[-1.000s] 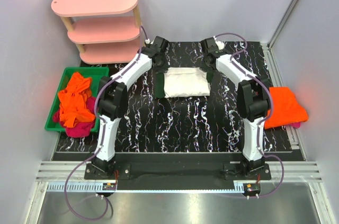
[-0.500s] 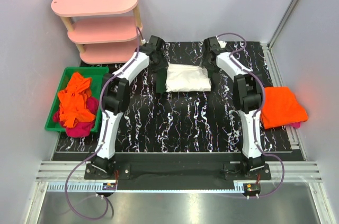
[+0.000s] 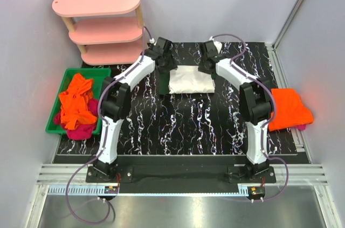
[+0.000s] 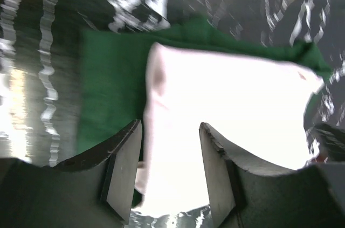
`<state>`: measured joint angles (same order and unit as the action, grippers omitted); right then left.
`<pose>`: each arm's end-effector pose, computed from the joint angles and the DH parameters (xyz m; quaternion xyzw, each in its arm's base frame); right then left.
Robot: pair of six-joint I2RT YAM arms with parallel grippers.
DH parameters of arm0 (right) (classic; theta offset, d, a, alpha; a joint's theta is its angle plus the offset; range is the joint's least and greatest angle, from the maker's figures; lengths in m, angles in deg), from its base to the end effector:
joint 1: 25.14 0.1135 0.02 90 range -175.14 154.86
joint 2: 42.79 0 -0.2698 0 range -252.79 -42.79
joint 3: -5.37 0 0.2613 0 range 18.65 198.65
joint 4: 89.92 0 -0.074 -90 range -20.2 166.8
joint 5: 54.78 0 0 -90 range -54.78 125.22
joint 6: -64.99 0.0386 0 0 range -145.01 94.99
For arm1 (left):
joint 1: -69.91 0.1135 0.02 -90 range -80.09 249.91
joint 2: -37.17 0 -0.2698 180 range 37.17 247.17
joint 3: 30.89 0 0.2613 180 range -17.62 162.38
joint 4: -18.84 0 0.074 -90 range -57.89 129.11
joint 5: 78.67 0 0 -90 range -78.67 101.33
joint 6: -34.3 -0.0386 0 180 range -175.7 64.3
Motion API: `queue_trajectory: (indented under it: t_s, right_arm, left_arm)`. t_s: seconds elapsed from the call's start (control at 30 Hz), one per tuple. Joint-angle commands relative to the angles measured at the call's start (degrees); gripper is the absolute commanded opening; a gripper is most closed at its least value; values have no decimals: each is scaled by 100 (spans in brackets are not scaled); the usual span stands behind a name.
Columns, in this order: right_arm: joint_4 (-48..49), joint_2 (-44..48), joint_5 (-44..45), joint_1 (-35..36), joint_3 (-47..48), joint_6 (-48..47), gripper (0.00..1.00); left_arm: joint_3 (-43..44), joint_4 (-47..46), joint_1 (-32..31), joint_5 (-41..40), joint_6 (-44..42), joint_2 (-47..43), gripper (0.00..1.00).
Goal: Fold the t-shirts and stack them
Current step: Fold the long partially folded tshirt into a neat square
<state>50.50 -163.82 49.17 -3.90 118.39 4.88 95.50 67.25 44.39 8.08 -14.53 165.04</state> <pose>0.4629 0.1699 0.2260 0.1136 0.9194 0.0528 0.3727 0.4696 -0.2218 0.2337 -0.1375 0.9289 -0.1662 0.3010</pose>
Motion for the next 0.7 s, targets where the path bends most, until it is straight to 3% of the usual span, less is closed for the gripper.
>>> queue_trajectory:
  t_s: [0.0,0.2,0.37,0.67]
  right_arm:
    - [222,115,-139,83,-376,201,24]
    - [205,-447,37,39,35,140,24]
    - [-533,-1186,-358,-67,827,149,25]
    - [-507,-694,-780,-49,-655,517,22]
  left_arm:
    - [-229,-332,-155,289,32,-97,51]
    - [34,-332,-147,623,41,466,50]
    - [237,2,-129,913,41,932,49]
    - [-940,46,-146,984,137,503,43]
